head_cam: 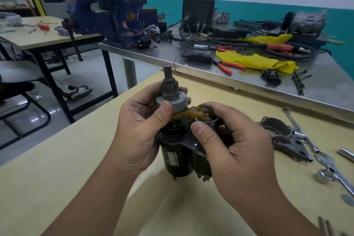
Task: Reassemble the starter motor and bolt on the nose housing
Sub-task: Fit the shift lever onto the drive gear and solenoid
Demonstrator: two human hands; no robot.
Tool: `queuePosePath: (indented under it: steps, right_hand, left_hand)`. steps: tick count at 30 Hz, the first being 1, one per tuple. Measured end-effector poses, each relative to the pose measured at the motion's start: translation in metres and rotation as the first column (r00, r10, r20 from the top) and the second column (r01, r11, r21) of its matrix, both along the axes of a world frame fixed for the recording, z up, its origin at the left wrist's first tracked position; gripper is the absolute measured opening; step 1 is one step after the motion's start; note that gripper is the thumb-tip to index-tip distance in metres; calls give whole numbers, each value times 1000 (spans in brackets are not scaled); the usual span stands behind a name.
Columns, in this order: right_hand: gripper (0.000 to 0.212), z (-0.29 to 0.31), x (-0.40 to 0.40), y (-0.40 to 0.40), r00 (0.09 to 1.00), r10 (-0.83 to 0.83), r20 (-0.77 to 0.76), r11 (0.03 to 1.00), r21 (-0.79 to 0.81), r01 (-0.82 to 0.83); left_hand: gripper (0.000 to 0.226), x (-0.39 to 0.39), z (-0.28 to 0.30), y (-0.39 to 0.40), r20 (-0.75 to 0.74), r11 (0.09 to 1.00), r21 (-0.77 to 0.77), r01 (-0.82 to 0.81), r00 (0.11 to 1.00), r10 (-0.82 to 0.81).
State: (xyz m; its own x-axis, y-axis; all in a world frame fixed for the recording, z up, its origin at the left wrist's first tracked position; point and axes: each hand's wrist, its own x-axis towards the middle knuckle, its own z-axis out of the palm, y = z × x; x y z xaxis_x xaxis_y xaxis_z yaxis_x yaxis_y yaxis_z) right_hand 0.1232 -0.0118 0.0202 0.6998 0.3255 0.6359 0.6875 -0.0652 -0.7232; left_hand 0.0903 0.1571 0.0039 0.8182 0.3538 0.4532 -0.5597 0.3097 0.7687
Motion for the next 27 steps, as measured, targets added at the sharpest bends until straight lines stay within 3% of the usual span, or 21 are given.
queuePosePath:
  steps: [6,13,21,23,27]
  right_hand:
    - [29,-1,0,3,996,47,-70,996,75,-41]
    - [46,-16,-6,5,972,58,-228,962,272,6]
    - [26,-37,-18,3,945,75,-319,950,311,30]
    - [16,-36,-16,2,910,175,-375,936,351,-35]
    - [22,-25,-7,-4,767,380,-516,904,384,-190]
  left_hand:
    - [55,1,-1,0,1,1000,-6,-29,1000,29]
    - [59,1,-3,1,-12,992,116,-43,999,45]
    - [46,3,-12,5,5,988,125,-87,996,88]
    - [46,3,-14,7,3,989,124,-80,997,80]
    - [54,3,-11,5,1,992,105,-73,997,73]
